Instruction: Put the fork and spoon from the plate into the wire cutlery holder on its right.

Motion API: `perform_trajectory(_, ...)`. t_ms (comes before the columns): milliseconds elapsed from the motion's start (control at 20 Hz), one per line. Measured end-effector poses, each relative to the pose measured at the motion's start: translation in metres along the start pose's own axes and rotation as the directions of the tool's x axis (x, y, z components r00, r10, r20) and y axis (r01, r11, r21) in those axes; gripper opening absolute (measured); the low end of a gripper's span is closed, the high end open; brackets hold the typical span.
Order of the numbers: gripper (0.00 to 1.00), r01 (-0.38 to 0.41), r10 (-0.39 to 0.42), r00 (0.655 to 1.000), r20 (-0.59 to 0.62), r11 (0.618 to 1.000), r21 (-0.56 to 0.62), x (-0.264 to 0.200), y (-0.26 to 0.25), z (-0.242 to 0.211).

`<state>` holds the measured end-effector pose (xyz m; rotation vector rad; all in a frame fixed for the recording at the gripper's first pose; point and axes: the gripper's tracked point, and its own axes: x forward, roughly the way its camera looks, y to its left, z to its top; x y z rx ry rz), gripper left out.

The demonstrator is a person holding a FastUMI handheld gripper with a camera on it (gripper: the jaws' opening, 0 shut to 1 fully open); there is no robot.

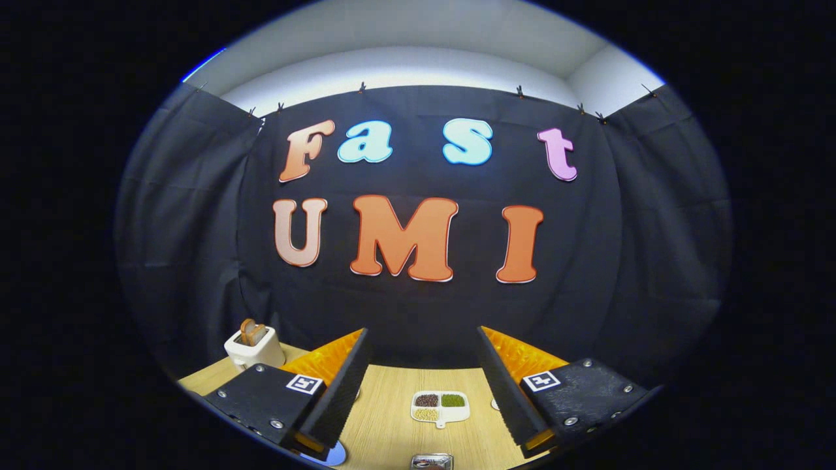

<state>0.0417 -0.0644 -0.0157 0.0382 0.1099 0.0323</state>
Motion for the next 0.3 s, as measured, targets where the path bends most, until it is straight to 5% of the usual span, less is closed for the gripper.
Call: perform_trajectory(300,0.96,-0.009,0.008,0.994,0.112,1.0,0.012,-0.006,0.006,0.034)
